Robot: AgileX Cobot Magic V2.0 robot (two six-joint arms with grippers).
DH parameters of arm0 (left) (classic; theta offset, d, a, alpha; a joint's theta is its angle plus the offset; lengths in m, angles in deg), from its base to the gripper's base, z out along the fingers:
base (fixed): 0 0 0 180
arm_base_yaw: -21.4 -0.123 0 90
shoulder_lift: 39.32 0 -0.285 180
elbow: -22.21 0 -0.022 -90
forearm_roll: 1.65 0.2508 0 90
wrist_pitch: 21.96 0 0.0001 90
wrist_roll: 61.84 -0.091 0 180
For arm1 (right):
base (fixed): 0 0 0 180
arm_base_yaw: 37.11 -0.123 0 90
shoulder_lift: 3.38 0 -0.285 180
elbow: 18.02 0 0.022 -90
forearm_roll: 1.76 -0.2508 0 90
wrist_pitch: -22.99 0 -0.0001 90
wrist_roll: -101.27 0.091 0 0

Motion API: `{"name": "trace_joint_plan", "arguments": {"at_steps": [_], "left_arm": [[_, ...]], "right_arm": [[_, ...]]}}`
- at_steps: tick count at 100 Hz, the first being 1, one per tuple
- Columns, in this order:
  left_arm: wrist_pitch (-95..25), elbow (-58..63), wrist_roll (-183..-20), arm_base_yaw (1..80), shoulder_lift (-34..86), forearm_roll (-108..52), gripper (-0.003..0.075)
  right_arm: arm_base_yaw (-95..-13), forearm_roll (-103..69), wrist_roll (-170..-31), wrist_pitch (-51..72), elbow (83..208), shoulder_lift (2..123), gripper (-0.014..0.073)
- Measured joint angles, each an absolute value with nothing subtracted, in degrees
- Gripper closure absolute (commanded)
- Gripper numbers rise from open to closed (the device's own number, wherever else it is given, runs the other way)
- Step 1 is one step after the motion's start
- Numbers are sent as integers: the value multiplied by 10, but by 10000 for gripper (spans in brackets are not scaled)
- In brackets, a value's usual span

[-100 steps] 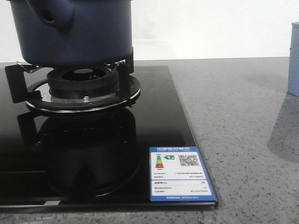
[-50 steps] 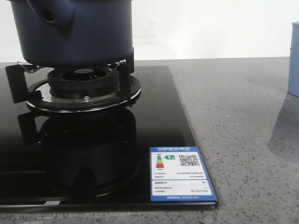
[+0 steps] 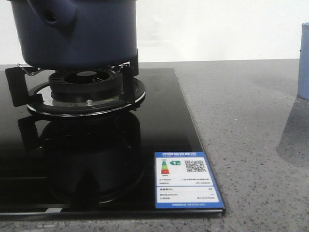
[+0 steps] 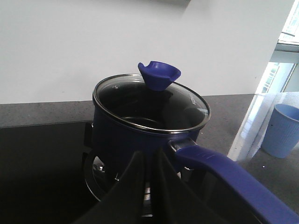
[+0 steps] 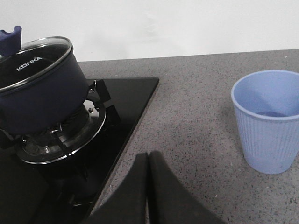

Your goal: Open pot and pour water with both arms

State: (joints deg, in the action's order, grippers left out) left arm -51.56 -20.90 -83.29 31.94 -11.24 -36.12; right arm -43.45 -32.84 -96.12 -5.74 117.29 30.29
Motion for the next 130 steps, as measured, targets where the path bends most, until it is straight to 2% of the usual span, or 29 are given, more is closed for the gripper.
{"name": "trace_joint_plan", "arguments": {"at_steps": [16,23,30,47,54,91,98,106,113,118,130], "left_arm": [[-510,-209,-833,319,-106,-361,734],[-509,-209,-833,319,-94,-366,732],[-509,-209,-837,319,-81,-379,704],[-511,-207,-933,319,-51,-465,575],[-511,-204,-971,319,-38,-503,545],[-513,-169,-1132,319,51,-643,527],[-519,-160,-1145,319,73,-648,449],[-527,-149,-1155,319,96,-651,267],[-532,-138,-1159,319,115,-653,150],[-531,-131,-1159,319,129,-656,127],[-531,-117,-1166,319,163,-670,153]], "right_arm": [[-435,-328,-961,-60,1173,303,650],[-435,-328,-961,-60,1173,303,615],[-435,-328,-961,-60,1173,303,536],[-435,-328,-963,-63,1173,303,245],[-435,-328,-963,-63,1173,303,188],[-435,-328,-963,-73,1173,304,184],[-435,-328,-963,-75,1173,304,184],[-435,-328,-963,-77,1173,304,184],[-435,-328,-963,-79,1173,304,185],[-435,-328,-963,-81,1173,304,185],[-435,-328,-963,-83,1173,304,185]]}}
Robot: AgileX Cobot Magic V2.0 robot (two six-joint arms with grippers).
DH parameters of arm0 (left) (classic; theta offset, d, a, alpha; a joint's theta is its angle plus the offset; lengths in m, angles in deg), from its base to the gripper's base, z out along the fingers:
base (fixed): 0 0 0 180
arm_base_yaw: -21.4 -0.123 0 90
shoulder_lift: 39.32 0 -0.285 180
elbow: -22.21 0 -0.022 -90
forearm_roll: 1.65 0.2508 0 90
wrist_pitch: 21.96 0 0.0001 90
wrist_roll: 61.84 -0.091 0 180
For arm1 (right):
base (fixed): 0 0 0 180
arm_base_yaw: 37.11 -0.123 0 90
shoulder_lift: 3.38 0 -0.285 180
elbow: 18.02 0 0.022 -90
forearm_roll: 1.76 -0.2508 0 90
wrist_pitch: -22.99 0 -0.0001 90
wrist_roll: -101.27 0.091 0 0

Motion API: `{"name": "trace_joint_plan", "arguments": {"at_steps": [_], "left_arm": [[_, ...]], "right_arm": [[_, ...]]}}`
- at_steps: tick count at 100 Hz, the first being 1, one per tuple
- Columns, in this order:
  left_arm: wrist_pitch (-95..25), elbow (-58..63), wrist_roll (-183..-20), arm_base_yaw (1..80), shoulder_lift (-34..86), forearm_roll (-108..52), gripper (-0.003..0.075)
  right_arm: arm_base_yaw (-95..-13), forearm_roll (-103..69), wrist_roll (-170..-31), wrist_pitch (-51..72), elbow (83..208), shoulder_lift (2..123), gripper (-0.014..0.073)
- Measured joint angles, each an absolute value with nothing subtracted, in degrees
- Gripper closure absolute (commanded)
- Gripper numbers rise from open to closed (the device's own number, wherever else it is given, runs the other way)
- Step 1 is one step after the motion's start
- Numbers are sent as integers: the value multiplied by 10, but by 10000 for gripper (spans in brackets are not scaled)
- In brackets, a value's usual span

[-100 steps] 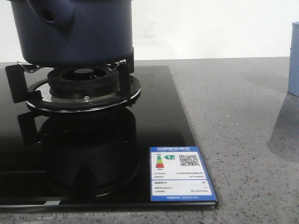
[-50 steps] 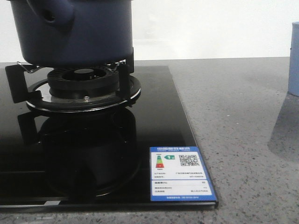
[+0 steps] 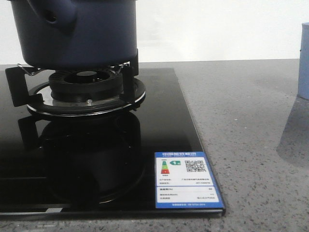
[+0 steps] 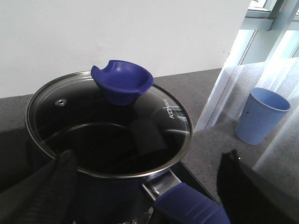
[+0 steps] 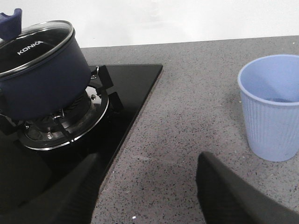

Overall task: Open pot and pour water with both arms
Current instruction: 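Grasp the blue lid knob with the left gripper and lift the lid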

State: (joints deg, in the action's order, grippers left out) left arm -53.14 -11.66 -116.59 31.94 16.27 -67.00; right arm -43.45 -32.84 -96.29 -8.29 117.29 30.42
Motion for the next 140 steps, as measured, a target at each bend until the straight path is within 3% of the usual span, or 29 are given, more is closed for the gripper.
{"name": "trace_joint_plan", "arguments": {"at_steps": [14,84,140], "left_arm": [[-533,-104,-1213,319,204,-708,191],[-530,11,-1342,319,394,-751,190],[-568,69,-1396,319,462,-767,189]], "right_arm": [[-435,-328,-963,-84,1173,304,185],[-435,-328,-963,-85,1173,304,185],[-435,-328,-963,-85,1173,304,185]]}}
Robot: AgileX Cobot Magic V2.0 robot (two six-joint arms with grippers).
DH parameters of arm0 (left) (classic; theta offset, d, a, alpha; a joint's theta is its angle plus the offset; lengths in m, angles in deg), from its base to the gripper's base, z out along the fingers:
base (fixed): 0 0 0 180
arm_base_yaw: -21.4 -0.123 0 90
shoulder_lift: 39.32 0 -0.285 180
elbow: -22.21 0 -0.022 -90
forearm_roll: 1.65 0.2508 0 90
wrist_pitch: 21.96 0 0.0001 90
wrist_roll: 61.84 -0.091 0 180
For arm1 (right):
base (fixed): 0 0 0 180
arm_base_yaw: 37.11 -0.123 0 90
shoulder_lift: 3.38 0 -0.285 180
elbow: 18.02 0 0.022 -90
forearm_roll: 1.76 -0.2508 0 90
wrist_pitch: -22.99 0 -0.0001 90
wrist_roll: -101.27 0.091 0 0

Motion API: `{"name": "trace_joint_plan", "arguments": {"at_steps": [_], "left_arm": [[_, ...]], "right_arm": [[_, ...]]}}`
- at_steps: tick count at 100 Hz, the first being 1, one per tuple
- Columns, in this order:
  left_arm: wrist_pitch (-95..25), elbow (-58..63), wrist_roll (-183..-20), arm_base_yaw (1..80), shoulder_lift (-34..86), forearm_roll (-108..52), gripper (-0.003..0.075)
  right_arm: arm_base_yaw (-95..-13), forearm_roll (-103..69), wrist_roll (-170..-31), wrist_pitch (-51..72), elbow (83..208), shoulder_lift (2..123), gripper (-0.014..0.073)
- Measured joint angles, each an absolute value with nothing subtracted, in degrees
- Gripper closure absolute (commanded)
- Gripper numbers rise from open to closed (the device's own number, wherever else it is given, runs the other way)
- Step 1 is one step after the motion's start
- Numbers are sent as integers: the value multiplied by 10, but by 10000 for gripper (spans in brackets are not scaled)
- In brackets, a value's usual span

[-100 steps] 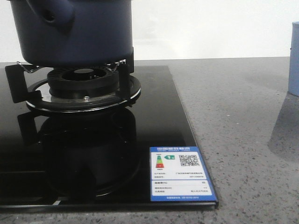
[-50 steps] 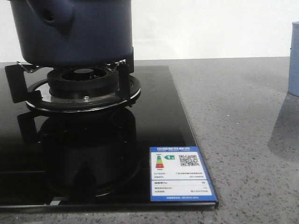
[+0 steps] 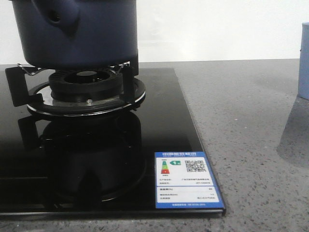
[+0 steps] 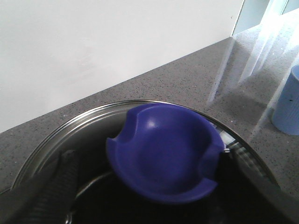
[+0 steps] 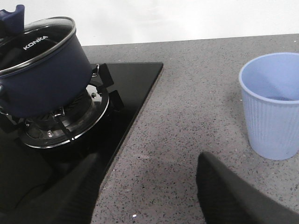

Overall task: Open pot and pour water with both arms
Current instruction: 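Grasp the blue lid knob with the left gripper and lift the lid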

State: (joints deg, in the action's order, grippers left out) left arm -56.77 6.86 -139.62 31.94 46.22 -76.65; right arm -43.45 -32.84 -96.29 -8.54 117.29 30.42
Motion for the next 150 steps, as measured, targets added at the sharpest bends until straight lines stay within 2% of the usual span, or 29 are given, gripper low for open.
{"name": "trace_joint_plan", "arguments": {"at_steps": [29,59,67,93,150], "left_arm": [[-583,70,-1490,319,472,-806,190],[-583,70,-1504,319,483,-825,194],[-583,71,-1506,319,483,-827,217],[-586,71,-1508,319,483,-827,377],[-606,88,-1508,310,454,-850,381]], "right_arm": [[-435,-328,-963,-85,1173,304,185],[-435,-328,-963,-85,1173,304,185],[-435,-328,-963,-85,1173,304,185],[-435,-328,-963,-85,1173,304,185],[-435,-298,-963,-84,1173,304,185]]}}
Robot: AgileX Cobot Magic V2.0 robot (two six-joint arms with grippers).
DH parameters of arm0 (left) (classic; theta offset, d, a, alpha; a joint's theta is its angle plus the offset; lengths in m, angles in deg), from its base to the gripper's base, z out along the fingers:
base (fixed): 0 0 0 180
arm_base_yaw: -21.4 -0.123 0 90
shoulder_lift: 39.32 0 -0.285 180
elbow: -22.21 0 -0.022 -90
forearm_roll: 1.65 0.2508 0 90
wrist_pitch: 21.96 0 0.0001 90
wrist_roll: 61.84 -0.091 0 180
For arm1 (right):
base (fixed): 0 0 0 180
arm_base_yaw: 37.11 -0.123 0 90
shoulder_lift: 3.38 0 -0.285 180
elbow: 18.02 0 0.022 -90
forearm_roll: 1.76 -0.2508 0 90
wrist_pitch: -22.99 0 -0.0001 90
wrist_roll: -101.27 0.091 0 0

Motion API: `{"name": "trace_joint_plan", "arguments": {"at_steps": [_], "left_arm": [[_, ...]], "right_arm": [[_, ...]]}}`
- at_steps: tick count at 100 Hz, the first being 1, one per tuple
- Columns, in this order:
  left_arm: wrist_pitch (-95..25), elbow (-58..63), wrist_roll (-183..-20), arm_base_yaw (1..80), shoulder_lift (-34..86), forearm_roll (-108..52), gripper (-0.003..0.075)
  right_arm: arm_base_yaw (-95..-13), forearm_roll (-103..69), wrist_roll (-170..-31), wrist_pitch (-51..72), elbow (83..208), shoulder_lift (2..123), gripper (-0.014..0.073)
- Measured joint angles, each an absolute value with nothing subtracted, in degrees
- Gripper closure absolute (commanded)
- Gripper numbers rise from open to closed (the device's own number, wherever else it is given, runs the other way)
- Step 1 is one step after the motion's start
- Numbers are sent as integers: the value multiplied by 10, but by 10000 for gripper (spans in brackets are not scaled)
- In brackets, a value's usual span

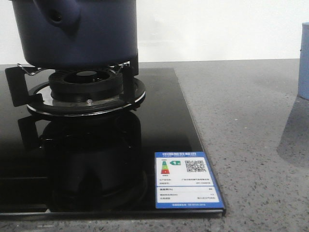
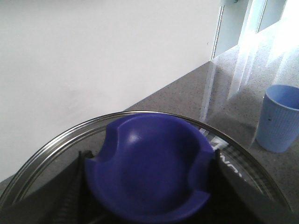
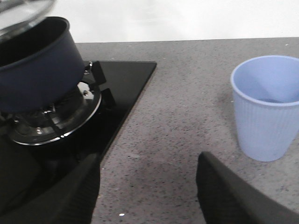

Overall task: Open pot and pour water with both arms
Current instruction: 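Grasp the blue lid knob with the left gripper and lift the lid, then close the right gripper around the light blue ribbed cup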

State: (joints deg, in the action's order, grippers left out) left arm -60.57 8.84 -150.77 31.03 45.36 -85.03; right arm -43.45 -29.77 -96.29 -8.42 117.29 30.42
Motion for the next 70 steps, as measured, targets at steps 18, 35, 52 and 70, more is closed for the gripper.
{"name": "trace_joint_plan", "arguments": {"at_steps": [18,35,52,70], "left_arm": [[-610,89,-1508,263,422,-850,381],[-614,89,-1508,217,398,-850,381],[-618,89,-1508,180,376,-850,381],[-620,89,-1508,155,369,-849,381]], "right_arm": [[-435,-258,-963,-72,1173,307,185],[-435,-249,-963,-29,1148,337,185],[-435,-237,-963,23,1114,386,185],[-435,-223,-963,78,1109,443,185]]}}
